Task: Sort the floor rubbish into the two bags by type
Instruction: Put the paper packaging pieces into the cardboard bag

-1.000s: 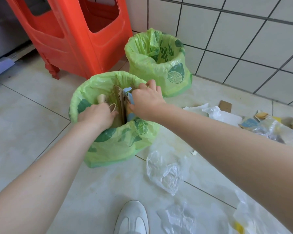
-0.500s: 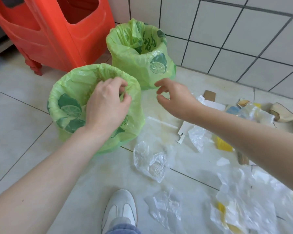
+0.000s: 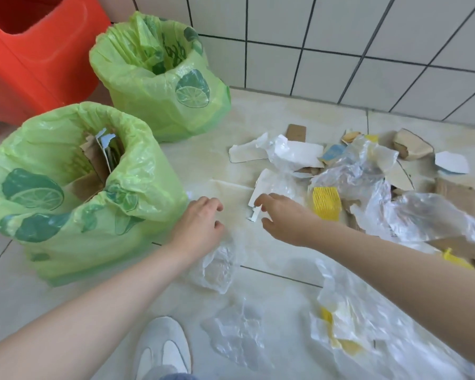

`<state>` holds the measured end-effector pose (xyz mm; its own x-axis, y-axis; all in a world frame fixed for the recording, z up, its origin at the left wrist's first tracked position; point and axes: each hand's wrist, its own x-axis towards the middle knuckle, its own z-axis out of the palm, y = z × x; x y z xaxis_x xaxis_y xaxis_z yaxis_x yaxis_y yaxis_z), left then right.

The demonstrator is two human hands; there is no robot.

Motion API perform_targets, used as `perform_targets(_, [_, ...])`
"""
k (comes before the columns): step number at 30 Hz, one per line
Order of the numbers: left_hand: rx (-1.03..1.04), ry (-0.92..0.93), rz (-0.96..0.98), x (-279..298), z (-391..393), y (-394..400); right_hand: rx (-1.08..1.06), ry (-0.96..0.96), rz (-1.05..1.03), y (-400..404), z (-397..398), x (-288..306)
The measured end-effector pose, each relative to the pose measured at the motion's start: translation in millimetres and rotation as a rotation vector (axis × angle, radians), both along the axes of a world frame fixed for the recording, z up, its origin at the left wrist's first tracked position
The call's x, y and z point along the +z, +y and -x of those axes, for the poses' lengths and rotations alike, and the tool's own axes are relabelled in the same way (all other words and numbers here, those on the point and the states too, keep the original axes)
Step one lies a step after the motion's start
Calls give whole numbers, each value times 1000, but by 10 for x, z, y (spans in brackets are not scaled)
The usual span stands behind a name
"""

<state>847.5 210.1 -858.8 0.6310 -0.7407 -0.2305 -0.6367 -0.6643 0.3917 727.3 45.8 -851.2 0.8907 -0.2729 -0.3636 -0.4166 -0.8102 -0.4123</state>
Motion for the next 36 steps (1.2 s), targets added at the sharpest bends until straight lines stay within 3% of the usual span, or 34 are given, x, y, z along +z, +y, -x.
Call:
perform_targets(4, [-21, -58, -132, -190, -202, -77, 212, 68, 255, -47, -134, -204])
perform_targets(12, [47, -86, -382, -516, -594, -120, 37, 248, 593, -337, -243, -309])
perform_targets(16, [18, -270, -473, -558, -670, -162, 126, 139, 696, -427, -303, -365])
perform_targets(20, [-177, -629, -472, -620, -727, -176, 200, 92, 725, -436, -377, -481])
perform_targets(24, [-273, -701, -363, -637, -756, -229, 265, 41, 671, -480, -455, -497])
perform_targets(26, [-267, -674, -297, -627, -719, -255, 300, 47, 652, -498, -480, -509])
perform_targets(32, [-112, -296, -114, -772, -665, -300, 325, 92, 617, -470, -472, -517])
perform_targets(36, [-37, -180, -120, -718, -598, -396, 339, 59, 634, -463, -406, -496])
